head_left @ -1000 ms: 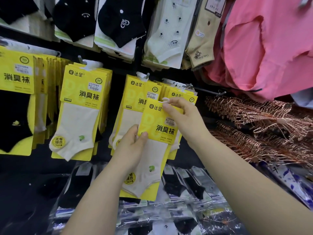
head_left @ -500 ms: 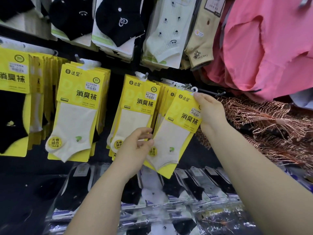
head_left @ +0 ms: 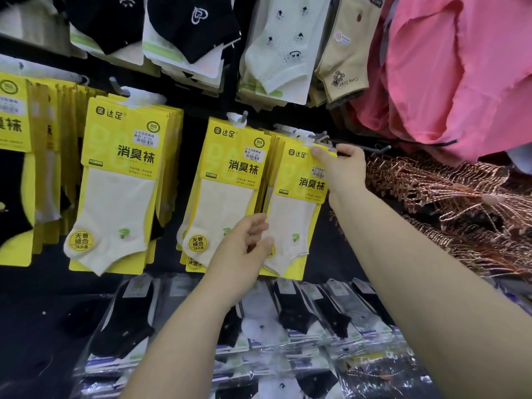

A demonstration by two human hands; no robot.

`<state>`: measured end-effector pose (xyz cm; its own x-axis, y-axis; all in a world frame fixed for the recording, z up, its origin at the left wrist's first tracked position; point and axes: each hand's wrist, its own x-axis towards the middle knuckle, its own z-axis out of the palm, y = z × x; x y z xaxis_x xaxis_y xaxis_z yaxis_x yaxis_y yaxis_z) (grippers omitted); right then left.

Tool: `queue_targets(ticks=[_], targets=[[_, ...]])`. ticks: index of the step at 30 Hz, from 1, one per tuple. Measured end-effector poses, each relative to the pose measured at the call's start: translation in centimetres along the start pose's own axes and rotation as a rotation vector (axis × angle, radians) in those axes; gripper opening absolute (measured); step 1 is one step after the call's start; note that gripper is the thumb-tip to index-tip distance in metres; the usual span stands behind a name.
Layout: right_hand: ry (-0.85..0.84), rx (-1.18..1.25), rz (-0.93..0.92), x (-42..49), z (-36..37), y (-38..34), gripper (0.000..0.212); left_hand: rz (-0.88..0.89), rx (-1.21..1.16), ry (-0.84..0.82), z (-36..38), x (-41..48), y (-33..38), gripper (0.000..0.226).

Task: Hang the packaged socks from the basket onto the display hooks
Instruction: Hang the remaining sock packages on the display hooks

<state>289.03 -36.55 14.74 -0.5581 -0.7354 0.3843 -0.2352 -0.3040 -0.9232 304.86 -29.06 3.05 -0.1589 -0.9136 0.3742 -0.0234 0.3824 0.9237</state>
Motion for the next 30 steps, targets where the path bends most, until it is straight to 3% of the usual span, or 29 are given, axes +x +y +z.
queue_targets(ticks=[6,8,11,12,15,21,30], targets=[[-0.148,-0.156,-0.109,-1.4,-1.8,3.4,0.069,0.161,0.261,-0.103,2.1,1.7,2.7,0.066],[-0.230,-0.154,-0.159,-1.2,-1.7,3.4,0.064,0.157,0.340,-0.099,2.5,4.1,3.8,0.067],[-0.342,-0.095,-0.133,-0.5,-0.3,3.0,0.039,0.051,0.304,-0.005,3.2,7.8,4.8,0.071],[-0.349,-0.098,-0.104,-0.2,0.3,3.0,0.044,0.007,0.264,0.026,3.4,8.7,4.7,0.072],[-0.327,-0.128,-0.037,0.8,2.0,3.5,0.055,-0.042,0.168,0.050,3.7,10.4,3.7,0.072],[-0.208,-0.087,-0.052,2.5,3.7,5.0,0.039,-0.126,0.233,0.070,3.7,12.7,2.5,0.072],[-0.169,-0.060,-0.006,3.2,3.6,4.6,0.040,-0.222,0.288,0.080,4.9,12.1,3.6,0.079]])
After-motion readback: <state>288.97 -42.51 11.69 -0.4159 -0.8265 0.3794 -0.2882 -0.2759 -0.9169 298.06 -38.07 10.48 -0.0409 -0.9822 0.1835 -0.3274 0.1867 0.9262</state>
